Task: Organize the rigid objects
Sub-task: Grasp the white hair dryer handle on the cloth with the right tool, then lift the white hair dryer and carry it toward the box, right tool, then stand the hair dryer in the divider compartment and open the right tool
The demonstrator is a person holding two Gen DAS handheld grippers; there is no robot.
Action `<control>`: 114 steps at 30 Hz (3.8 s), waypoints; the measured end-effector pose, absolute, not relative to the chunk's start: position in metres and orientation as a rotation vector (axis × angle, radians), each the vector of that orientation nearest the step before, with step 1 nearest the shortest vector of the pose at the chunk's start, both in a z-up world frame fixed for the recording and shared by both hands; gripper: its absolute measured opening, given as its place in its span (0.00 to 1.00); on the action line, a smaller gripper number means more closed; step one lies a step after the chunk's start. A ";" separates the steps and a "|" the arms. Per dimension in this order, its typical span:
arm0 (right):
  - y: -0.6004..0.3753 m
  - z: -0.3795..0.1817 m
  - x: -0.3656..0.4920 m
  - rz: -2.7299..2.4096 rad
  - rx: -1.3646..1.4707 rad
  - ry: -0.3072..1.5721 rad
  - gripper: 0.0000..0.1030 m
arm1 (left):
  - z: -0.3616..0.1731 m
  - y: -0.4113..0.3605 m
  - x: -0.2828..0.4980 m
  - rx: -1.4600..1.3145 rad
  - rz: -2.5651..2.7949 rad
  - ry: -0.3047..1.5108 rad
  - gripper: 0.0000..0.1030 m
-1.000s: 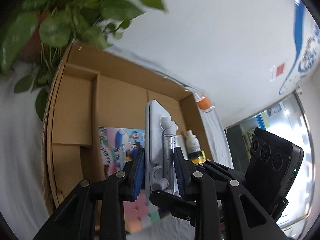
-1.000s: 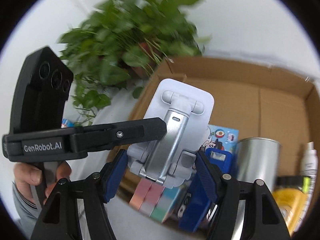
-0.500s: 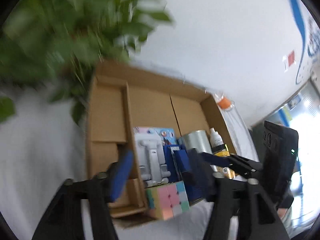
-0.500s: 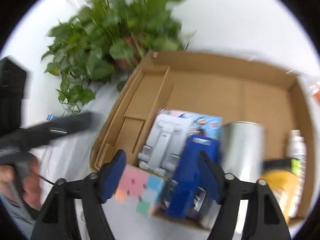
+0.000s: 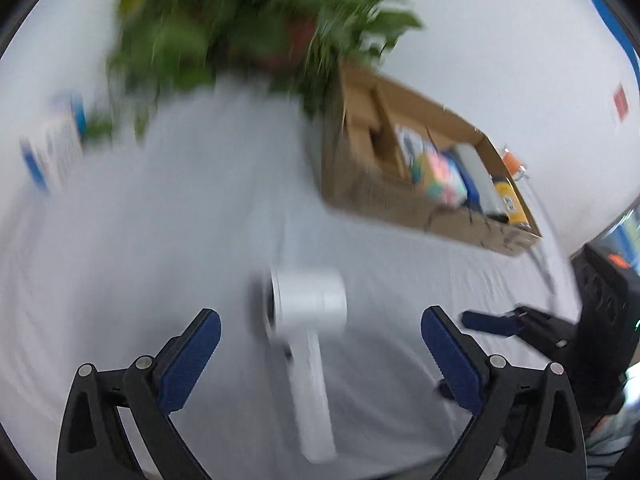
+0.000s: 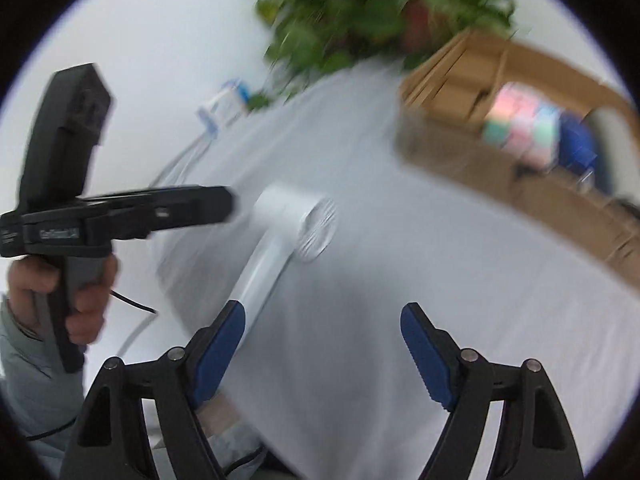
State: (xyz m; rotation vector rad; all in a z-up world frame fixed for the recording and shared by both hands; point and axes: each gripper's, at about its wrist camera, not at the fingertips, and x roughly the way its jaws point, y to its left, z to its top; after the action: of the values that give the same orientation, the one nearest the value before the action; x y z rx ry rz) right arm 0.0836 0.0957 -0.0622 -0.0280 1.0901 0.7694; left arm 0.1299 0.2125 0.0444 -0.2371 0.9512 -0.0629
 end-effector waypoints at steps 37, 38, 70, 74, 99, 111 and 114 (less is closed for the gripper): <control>0.097 -0.012 0.081 0.759 -0.103 0.820 0.22 | -0.017 0.199 0.095 -0.410 -0.363 0.811 0.56; 0.105 -0.006 0.091 0.756 -0.100 0.801 0.22 | -0.016 0.203 0.093 -0.419 -0.355 0.807 0.56; 0.185 -0.083 0.164 0.636 -0.165 0.942 0.53 | -0.085 0.321 0.215 -0.753 -0.154 1.117 0.34; 0.154 -0.042 0.158 0.545 -0.091 0.839 0.53 | -0.060 0.299 0.222 -0.698 -0.199 1.102 0.34; 0.086 -0.026 0.342 0.372 0.177 1.045 0.55 | -0.020 0.207 0.482 -0.303 -0.481 1.231 0.28; 0.016 0.011 0.241 0.391 0.130 0.841 0.78 | 0.001 0.204 0.416 -0.222 -0.426 1.176 0.32; 0.003 0.006 0.217 0.409 0.130 0.856 0.78 | 0.002 0.200 0.410 -0.222 -0.392 1.167 0.30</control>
State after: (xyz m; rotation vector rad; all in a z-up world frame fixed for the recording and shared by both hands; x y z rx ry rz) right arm 0.2166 0.0027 0.0058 0.1297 0.8562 0.4094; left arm 0.4100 0.2004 0.0022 -0.2216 1.1672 -0.3915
